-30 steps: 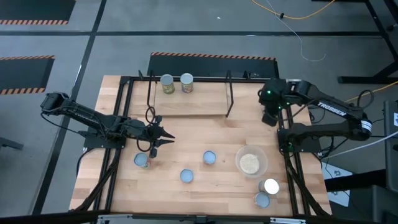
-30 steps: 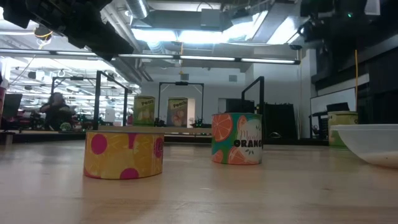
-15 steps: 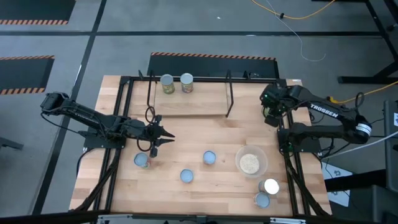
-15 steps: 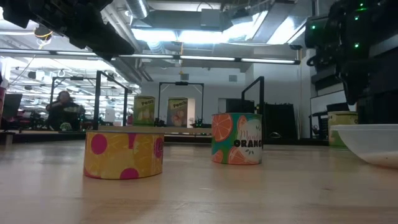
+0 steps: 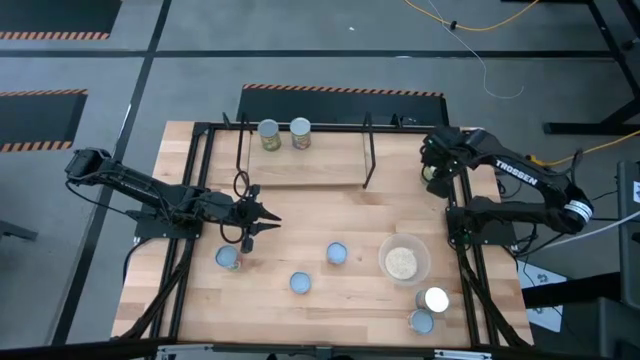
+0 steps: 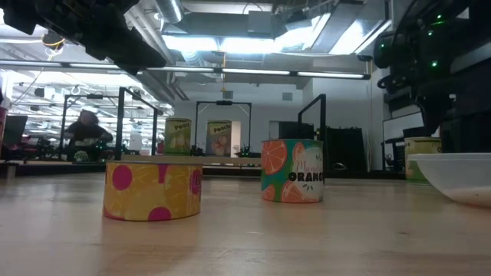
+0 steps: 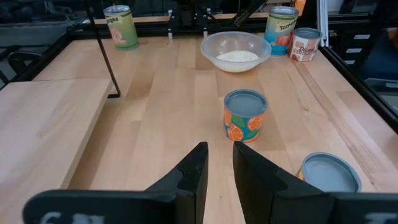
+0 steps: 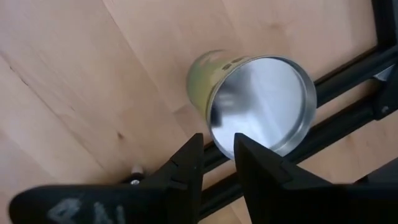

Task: Pick and place cans onto a shelf
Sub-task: Put the canned oranges on the shelf

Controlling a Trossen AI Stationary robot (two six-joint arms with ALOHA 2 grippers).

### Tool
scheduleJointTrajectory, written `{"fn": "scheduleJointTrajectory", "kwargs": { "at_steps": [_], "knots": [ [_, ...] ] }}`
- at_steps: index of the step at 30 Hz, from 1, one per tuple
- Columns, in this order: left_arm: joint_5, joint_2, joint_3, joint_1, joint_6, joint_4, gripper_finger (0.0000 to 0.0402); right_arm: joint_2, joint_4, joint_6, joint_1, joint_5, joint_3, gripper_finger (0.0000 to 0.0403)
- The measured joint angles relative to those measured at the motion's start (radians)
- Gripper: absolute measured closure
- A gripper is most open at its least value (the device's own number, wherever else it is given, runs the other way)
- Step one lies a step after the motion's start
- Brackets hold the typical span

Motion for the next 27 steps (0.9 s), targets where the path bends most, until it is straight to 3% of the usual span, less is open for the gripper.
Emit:
{"fn": "scheduleJointTrajectory", "kwargs": {
  "at_steps": [14, 27],
  "knots": [
    [0.000, 0.000, 0.000, 0.000, 0.000, 0.000, 0.0333, 0.130, 0.058, -0.044, -0.008, 0.001, 0.006, 0.0309],
    [0.000, 0.000, 0.000, 0.000, -0.001, 0.000, 0.0333, 0.135, 0.066, -0.043, -0.007, 0.018, 0.003, 0.0309]
  ]
}}
